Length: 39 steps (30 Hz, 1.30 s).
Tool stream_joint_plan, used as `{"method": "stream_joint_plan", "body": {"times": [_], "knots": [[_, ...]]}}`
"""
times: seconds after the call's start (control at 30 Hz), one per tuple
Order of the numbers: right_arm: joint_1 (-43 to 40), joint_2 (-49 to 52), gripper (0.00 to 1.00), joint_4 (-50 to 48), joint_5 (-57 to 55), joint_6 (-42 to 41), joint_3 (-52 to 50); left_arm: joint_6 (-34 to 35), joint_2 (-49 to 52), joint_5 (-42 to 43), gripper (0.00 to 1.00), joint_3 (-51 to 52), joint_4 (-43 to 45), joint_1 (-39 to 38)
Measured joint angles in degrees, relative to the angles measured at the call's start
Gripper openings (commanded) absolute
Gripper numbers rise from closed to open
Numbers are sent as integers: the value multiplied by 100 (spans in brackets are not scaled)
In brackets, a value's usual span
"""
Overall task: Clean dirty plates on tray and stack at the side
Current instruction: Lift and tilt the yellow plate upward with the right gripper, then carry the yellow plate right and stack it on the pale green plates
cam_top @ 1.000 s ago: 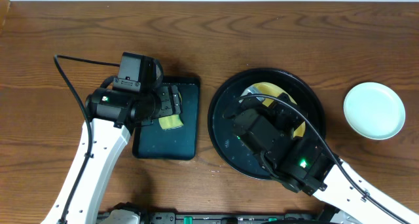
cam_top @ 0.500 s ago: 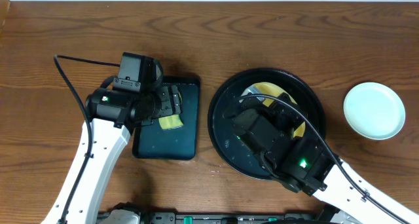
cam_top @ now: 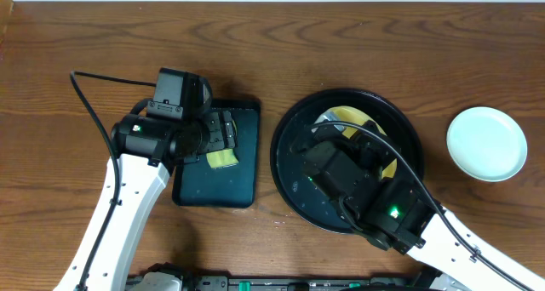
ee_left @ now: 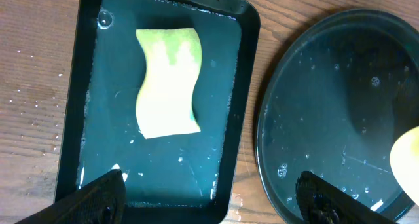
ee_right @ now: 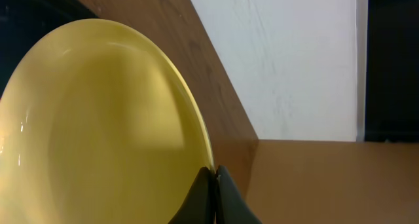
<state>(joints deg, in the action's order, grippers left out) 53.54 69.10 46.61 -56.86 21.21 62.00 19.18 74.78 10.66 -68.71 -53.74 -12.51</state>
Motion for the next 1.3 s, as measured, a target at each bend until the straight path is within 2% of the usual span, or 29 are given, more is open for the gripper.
{"method": "stream_joint_plan", "body": {"times": [0.27, 0.93, 1.03, 1.13, 1.3], "knots": [[-96, 0, 1, 0, 2, -437, 0, 0, 0, 0, 84, 0, 2, 0], [-190, 0, 1, 4, -17, -634, 0, 0, 0, 0, 84, 0, 0, 0], [-192, 0, 1, 59, 24, -905, 0, 0, 0, 0, 84, 0, 0, -2], [-328, 2, 1, 164, 251, -1519, -2, 0, 0, -2, 84, 0, 0, 0], [-1392, 4, 1, 177, 1132, -2597, -122, 0, 0, 0, 84, 0, 2, -2]]}}
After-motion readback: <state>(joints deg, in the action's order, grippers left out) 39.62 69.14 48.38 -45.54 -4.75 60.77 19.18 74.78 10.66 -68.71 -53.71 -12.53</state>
